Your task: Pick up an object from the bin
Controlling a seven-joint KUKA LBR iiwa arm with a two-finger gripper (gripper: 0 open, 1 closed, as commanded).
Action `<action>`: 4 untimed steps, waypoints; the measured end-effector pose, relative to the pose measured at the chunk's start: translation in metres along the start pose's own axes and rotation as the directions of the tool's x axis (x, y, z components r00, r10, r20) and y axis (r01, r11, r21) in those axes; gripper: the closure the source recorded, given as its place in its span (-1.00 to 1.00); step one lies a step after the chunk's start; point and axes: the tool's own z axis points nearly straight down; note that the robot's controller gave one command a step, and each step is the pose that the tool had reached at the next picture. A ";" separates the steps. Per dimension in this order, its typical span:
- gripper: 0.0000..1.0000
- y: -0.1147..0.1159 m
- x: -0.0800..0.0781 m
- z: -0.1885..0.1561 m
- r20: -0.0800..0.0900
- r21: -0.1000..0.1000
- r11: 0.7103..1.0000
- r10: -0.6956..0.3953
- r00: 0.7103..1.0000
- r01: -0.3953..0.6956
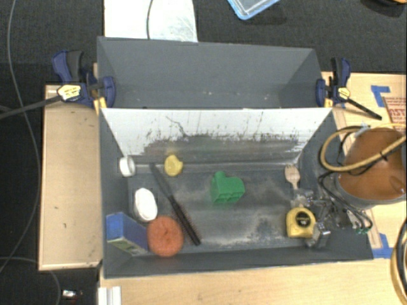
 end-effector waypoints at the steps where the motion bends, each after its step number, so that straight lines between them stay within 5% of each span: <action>1: 1.00 0.000 0.000 0.000 0.000 0.000 1.000 -0.003 1.000 0.003; 4: 1.00 0.000 0.000 0.000 0.000 0.000 1.000 -0.009 1.000 0.009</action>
Offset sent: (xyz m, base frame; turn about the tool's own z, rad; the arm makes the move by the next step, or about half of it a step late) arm 0.0000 0.0000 0.0000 0.0000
